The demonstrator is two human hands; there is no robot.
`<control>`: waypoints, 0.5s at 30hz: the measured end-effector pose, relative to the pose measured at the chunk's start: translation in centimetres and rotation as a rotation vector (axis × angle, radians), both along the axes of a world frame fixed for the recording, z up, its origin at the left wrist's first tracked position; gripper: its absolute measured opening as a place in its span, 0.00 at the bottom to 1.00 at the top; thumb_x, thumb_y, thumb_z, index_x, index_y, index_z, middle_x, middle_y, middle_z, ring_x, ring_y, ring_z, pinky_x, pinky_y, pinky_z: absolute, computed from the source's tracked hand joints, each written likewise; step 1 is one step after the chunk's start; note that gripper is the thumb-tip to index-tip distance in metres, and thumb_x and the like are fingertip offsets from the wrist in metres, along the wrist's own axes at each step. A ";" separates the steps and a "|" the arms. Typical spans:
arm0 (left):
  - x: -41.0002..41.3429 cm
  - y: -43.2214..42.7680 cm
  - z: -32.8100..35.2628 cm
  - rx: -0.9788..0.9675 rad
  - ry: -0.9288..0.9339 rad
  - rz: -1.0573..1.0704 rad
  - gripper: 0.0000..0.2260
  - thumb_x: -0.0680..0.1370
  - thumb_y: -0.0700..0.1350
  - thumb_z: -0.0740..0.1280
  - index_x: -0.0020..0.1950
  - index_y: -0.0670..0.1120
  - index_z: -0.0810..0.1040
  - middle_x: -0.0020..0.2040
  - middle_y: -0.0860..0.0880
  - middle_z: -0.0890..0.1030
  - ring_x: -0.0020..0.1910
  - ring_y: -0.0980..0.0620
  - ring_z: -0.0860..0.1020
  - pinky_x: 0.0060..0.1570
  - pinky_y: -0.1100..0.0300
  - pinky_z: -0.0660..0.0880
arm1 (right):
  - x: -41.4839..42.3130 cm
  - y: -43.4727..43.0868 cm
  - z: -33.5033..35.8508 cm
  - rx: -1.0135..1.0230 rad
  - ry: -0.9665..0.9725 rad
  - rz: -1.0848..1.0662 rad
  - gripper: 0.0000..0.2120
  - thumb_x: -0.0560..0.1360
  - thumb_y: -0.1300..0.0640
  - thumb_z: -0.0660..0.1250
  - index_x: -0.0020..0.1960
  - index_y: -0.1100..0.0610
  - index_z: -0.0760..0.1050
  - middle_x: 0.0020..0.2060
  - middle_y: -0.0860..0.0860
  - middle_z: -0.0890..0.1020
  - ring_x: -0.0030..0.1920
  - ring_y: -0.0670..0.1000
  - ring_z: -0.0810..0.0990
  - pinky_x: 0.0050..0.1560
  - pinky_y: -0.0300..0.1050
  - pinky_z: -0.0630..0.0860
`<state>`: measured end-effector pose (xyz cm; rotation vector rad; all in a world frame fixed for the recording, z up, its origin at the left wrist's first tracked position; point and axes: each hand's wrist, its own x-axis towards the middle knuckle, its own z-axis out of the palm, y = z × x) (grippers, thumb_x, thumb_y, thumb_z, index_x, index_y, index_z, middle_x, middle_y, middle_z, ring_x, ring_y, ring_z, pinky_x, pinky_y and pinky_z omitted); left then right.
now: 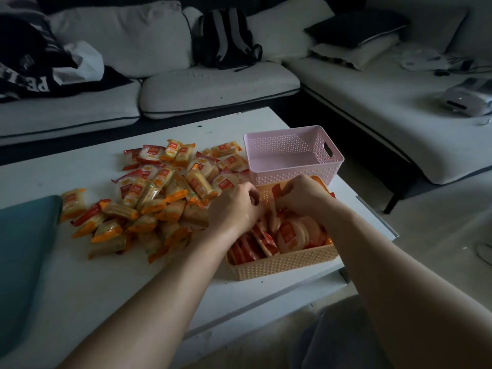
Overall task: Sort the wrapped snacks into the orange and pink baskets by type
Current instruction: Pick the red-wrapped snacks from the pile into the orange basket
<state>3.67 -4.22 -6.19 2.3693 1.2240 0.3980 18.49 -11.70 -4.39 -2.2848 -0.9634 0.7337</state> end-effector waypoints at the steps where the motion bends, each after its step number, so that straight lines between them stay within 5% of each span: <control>1: 0.0 0.0 0.0 -0.003 -0.034 -0.009 0.08 0.76 0.56 0.69 0.53 0.55 0.80 0.48 0.54 0.84 0.48 0.50 0.82 0.46 0.54 0.79 | 0.0 0.2 -0.2 0.021 0.006 -0.006 0.05 0.70 0.61 0.75 0.38 0.62 0.83 0.31 0.55 0.83 0.23 0.46 0.81 0.22 0.36 0.74; 4: 0.1 -0.1 -0.6 0.124 -0.105 -0.148 0.12 0.78 0.53 0.65 0.62 0.57 0.77 0.54 0.52 0.81 0.55 0.49 0.78 0.52 0.52 0.76 | -0.3 0.5 -1.0 -0.009 0.067 0.069 0.04 0.72 0.63 0.72 0.44 0.60 0.86 0.36 0.56 0.86 0.34 0.52 0.86 0.34 0.47 0.84; 9: 0.3 -0.5 -1.1 0.230 0.142 -0.254 0.14 0.79 0.57 0.62 0.62 0.59 0.79 0.60 0.56 0.76 0.60 0.48 0.71 0.59 0.49 0.69 | 1.2 -0.2 -0.5 -0.072 -0.315 0.207 0.09 0.69 0.59 0.70 0.47 0.53 0.85 0.43 0.51 0.85 0.43 0.53 0.83 0.45 0.51 0.84; 15: 0.3 -0.2 -0.8 0.195 0.171 -0.261 0.14 0.78 0.56 0.65 0.62 0.60 0.80 0.63 0.55 0.77 0.61 0.48 0.70 0.62 0.48 0.69 | 0.2 -1.8 -0.5 -0.369 -0.495 0.500 0.10 0.75 0.48 0.73 0.51 0.52 0.80 0.37 0.47 0.82 0.33 0.45 0.79 0.33 0.38 0.78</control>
